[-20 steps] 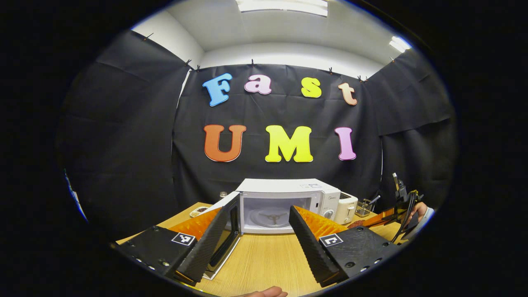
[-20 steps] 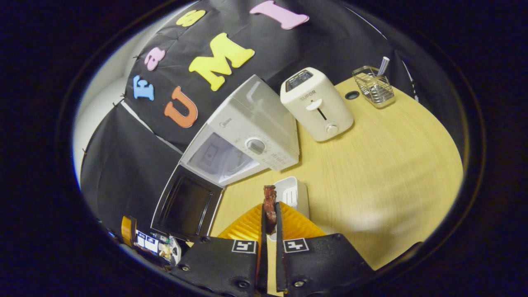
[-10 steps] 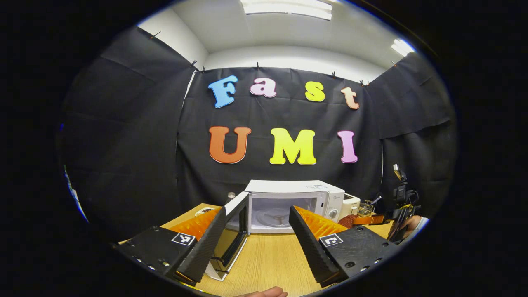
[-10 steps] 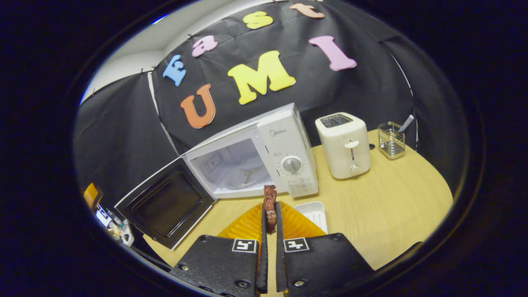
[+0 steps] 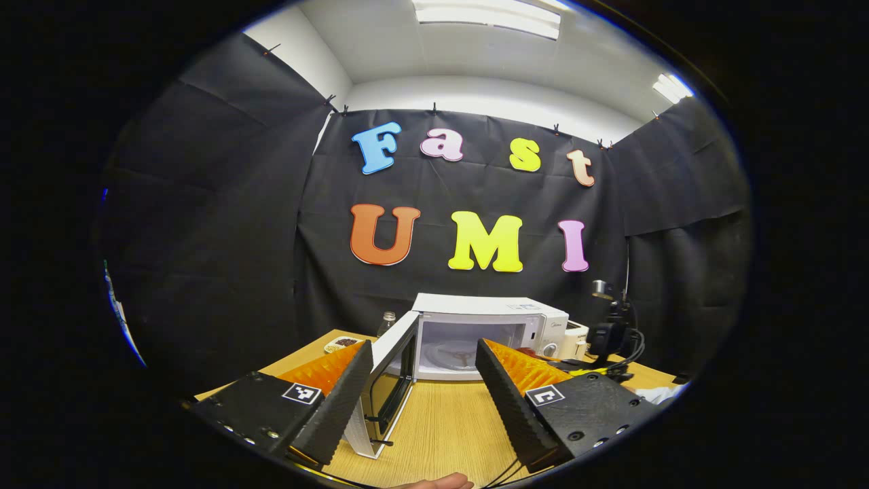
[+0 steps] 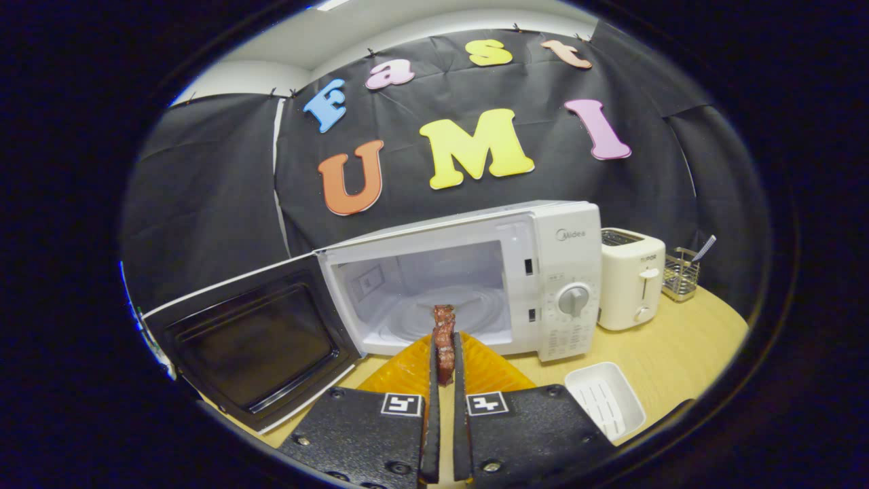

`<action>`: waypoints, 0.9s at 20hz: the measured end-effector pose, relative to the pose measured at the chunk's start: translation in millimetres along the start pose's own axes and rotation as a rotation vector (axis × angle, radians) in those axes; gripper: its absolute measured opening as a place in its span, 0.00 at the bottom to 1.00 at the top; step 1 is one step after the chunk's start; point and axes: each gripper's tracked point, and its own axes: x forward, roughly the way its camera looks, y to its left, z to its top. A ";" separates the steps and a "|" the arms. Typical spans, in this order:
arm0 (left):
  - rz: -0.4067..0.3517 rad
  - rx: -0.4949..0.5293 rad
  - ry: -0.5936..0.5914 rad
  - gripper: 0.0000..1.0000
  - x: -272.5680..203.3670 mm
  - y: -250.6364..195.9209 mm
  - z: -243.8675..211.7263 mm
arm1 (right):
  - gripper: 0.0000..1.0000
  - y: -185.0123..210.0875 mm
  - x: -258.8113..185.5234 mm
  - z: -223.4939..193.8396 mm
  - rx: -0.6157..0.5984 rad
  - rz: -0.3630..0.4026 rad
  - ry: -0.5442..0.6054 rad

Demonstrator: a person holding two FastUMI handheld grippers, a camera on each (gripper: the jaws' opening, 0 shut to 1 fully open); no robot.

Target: Open the microwave oven with the left hand, put the food in, and close the microwave oven.

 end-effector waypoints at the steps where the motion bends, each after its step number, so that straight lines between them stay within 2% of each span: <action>1: -0.001 -0.001 0.000 0.93 -0.6 0.3 -1.0 | 0.11 9.5 11.7 0.5 0.003 -0.011 -0.020; 5: -0.001 -0.043 0.010 0.93 -3.3 3.7 -4.6 | 0.11 50.6 58.5 7.2 0.076 -0.019 -0.117; 9: 0.046 -0.030 0.011 0.94 -7.4 25.1 -5.9 | 0.11 78.6 110.5 5.9 0.219 -0.021 -0.139; 11: 0.068 -0.016 0.004 0.93 -8.9 34.1 -3.7 | 0.11 76.4 135.1 0.6 0.280 -0.047 -0.130; 16: 0.083 -0.039 0.025 0.93 -5.8 48.9 -14.1 | 0.11 33.9 183.0 -27.0 0.485 -0.189 -0.089; 18: 0.066 -0.075 0.047 0.93 -4.8 47.1 -20.2 | 0.11 23.7 193.5 -32.7 0.600 -0.199 -0.098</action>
